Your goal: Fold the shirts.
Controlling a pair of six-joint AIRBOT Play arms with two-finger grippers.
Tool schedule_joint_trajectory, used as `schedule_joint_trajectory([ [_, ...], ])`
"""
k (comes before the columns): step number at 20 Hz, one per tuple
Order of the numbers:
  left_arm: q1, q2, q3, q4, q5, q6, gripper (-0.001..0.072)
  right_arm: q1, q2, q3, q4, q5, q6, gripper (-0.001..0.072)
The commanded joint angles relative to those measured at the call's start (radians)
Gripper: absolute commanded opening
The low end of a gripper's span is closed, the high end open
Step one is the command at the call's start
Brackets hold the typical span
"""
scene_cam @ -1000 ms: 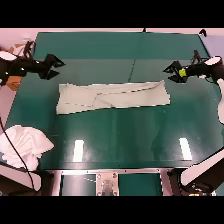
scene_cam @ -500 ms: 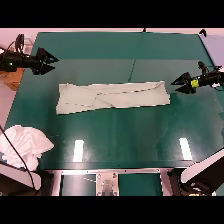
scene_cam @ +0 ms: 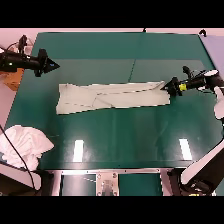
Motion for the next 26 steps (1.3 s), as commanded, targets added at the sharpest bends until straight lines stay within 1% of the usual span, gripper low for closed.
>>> schedule_joint_trajectory([
  [1, 0.0, 0.0, 0.001, -0.021, -0.024, 0.002, 0.0028, 0.037, -0.023, 0.023, -0.001, -0.005, -0.042, 0.009],
  [2, 0.0, 0.0, 0.001, -0.027, -0.029, 0.002, 0.0028, 0.042, -0.023, 0.04, 0.0, 0.01, -0.045, 0.0015],
  [4, -0.006, 0.0, 0.001, -0.035, -0.038, 0.002, 0.0028, 0.043, -0.021, 0.093, 0.024, 0.079, -0.045, 0.0013],
  [6, -0.041, 0.0, 0.001, -0.027, -0.044, 0.014, 0.0027, 0.043, 0.006, 0.158, 0.08, 0.155, -0.042, 0.0012],
  [8, -0.118, 0.0, 0.001, -0.005, -0.038, 0.02, 0.0027, 0.043, 0.065, 0.212, 0.133, 0.207, -0.018, 0.0013],
  [11, -0.287, -0.013, 0.001, 0.021, -0.006, 0.021, 0.0027, 0.054, 0.185, 0.252, 0.225, 0.292, 0.03, 0.0013],
  [14, -0.483, -0.073, 0.002, 0.034, 0.062, 0.021, 0.0027, 0.065, 0.306, 0.252, 0.227, 0.308, 0.063, 0.0013],
  [15, -0.541, -0.101, 0.002, 0.034, 0.092, 0.021, 0.0027, 0.065, 0.341, 0.252, 0.227, 0.327, 0.103, 0.0014],
  [17, -0.657, -0.17, 0.002, 0.031, 0.146, 0.021, 0.0027, 0.065, 0.408, 0.252, 0.226, 0.328, 0.121, 0.0014],
  [19, -0.74, -0.245, 0.026, 0.006, 0.195, 0.023, 0.0027, 0.063, 0.475, 0.252, 0.224, 0.323, 0.126, 0.0014],
  [21, -0.798, -0.327, 0.118, -0.014, 0.211, 0.02, 0.0027, 0.063, 0.521, 0.252, 0.211, 0.318, 0.162, 0.0014],
  [23, -0.838, -0.403, 0.242, -0.014, 0.225, 0.011, 0.0027, 0.063, 0.55, 0.252, 0.186, 0.321, 0.177, 0.0014],
  [25, -0.856, -0.466, 0.345, -0.011, 0.222, -0.029, 0.0027, 0.064, 0.567, 0.251, 0.185, 0.321, 0.178, 0.0013],
  [26, -0.858, -0.478, 0.362, -0.012, 0.223, -0.035, 0.0027, 0.064, 0.572, 0.251, 0.182, 0.321, 0.179, 0.0014],
])
